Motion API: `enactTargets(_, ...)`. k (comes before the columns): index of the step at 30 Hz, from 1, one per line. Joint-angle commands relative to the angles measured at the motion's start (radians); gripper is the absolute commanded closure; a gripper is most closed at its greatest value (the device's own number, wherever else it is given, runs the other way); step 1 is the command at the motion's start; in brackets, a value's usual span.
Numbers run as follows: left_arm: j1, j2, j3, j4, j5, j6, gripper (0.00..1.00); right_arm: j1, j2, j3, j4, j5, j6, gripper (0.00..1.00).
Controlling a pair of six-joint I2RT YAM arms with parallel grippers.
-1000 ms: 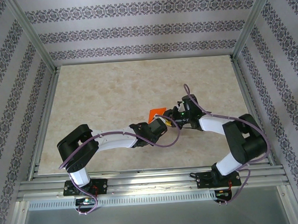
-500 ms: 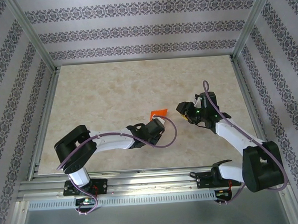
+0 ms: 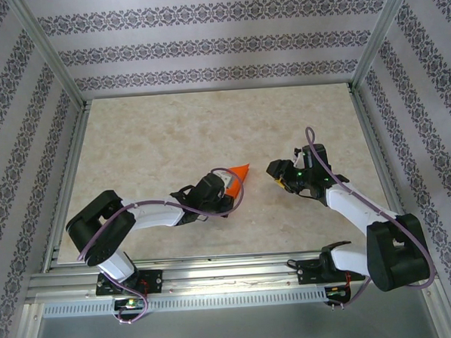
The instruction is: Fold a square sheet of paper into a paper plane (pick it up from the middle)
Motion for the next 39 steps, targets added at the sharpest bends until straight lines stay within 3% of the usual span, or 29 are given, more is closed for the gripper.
enactTargets(1, 0.015, 0.014, -0.011, 0.108, 0.059, -0.062, 1.0, -0.005, 0.014, -0.012, 0.03, -0.038, 0.008, 0.47)
enactTargets(27, 0.029, 0.122, -0.117, 0.39, 0.124, -0.27, 1.0, 0.092, 0.18, 0.009, 0.096, -0.083, 0.026, 0.51)
enactTargets(34, 0.031, 0.17, -0.153, 0.542, 0.157, -0.357, 1.0, 0.118, 0.221, 0.028, 0.116, -0.102, 0.016, 0.53)
enactTargets(39, 0.032, 0.173, -0.169, 0.594, 0.159, -0.38, 1.0, 0.136, 0.252, 0.039, 0.134, -0.123, 0.003, 0.59)
